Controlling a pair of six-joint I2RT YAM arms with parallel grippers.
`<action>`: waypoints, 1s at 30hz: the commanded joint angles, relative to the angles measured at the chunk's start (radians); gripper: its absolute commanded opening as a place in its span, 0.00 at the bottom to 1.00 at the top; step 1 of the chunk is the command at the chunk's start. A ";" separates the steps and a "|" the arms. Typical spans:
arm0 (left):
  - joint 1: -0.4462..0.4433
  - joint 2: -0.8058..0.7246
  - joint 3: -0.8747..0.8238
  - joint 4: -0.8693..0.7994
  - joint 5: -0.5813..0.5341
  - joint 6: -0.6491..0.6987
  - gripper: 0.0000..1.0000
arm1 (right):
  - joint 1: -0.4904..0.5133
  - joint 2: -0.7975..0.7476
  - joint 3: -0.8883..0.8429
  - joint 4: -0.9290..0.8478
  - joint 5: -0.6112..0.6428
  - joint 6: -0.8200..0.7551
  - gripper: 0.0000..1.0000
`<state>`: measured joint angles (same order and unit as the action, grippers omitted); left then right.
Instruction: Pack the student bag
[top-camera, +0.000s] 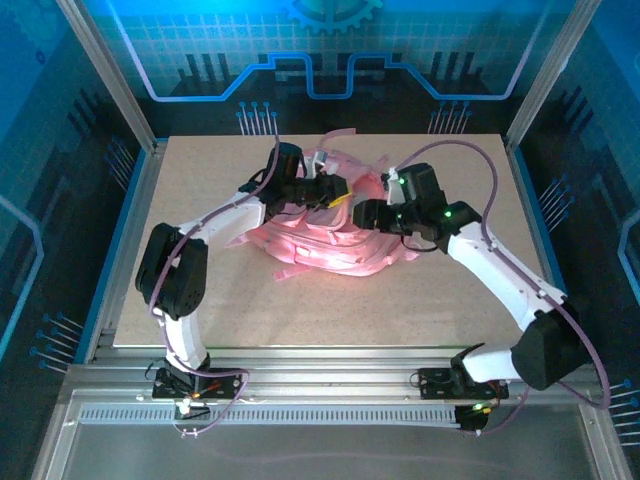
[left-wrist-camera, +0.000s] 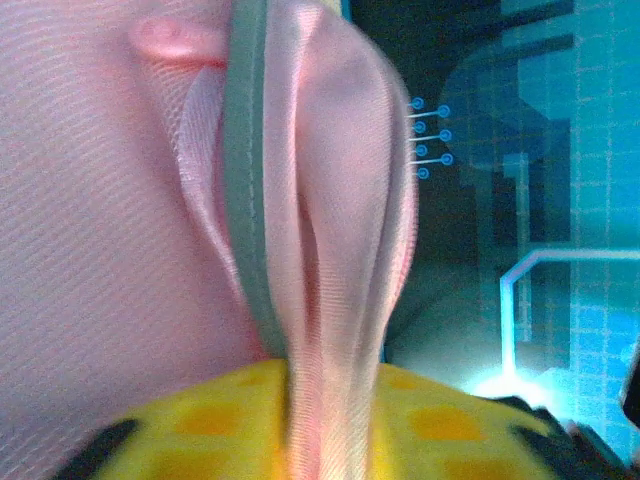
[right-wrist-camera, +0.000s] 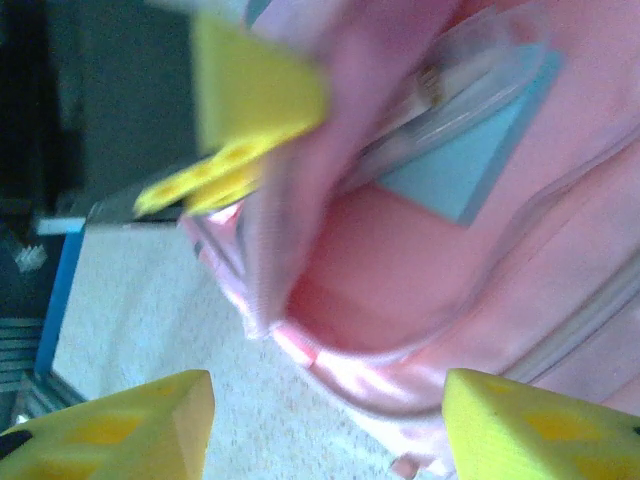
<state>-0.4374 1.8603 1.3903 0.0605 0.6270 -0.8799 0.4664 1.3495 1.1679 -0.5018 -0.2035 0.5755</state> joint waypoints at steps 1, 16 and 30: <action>-0.020 0.007 0.025 0.157 0.033 -0.061 0.48 | 0.069 0.001 -0.045 -0.037 0.047 -0.088 0.62; 0.156 -0.284 -0.425 0.300 -0.170 -0.082 0.75 | 0.311 0.174 -0.005 0.008 0.414 -0.030 0.54; 0.222 -0.248 -0.588 0.225 -0.266 0.040 0.72 | 0.360 0.374 0.041 0.137 0.666 0.197 0.41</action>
<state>-0.2306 1.5726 0.8360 0.2897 0.3798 -0.8791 0.8112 1.6836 1.1790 -0.4587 0.3588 0.6975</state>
